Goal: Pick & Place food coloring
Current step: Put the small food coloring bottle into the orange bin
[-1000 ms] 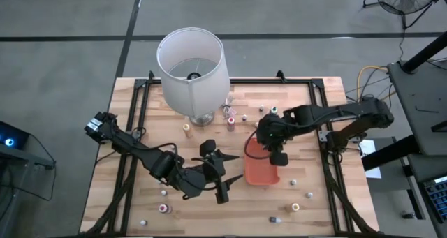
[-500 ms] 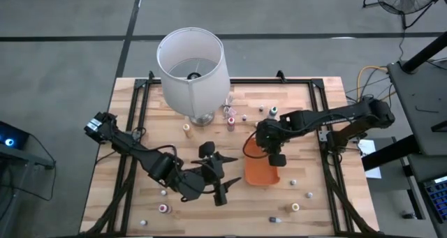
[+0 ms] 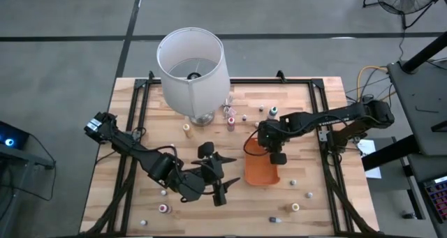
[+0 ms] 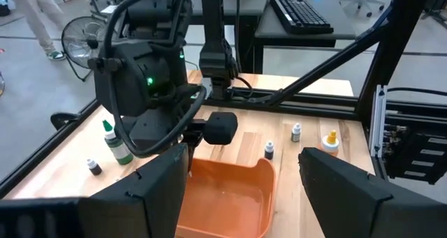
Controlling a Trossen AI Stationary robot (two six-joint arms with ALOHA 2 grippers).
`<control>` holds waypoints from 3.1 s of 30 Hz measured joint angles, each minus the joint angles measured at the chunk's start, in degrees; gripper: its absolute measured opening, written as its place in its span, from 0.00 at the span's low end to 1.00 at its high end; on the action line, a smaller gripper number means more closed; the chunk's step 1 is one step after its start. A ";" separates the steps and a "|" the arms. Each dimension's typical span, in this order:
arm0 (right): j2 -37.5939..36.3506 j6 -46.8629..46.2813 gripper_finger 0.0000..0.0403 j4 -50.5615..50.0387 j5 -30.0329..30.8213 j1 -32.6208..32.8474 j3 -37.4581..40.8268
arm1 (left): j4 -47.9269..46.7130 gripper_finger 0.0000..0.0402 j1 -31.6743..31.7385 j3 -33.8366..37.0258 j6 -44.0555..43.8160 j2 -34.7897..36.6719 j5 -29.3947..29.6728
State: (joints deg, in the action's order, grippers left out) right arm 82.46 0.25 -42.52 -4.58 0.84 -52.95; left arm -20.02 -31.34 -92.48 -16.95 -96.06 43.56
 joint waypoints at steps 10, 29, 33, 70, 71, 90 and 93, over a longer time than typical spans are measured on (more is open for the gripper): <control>0.92 0.20 0.15 2.37 0.70 0.11 1.33 | -0.01 0.61 0.01 -0.01 0.00 -0.01 0.01; 2.05 -0.42 0.15 8.52 1.80 1.27 5.44 | -0.29 0.61 0.01 -0.01 -0.13 -0.01 0.42; 2.05 -0.16 0.15 9.27 1.80 1.27 6.03 | -0.25 0.61 0.01 -0.01 -0.17 -0.01 0.42; -0.45 -1.34 0.37 -4.16 1.73 1.27 -9.59 | -2.09 0.61 0.22 -0.01 -0.17 0.01 -0.90; -0.68 -1.42 0.37 -4.77 1.73 1.27 -10.90 | -2.24 0.61 0.25 -0.01 -0.17 0.01 -0.91; -11.80 -5.71 0.34 -6.69 1.66 1.27 -22.52 | -3.36 0.61 0.40 -0.01 -0.70 0.01 -1.14; -13.69 -7.09 0.34 -6.56 1.60 1.27 -22.47 | -3.57 0.61 0.54 -0.01 -0.77 0.01 -2.72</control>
State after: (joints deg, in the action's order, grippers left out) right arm 68.76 -6.84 -49.09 -2.98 2.11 -75.42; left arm -23.59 -30.80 -92.49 -17.72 -96.05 40.85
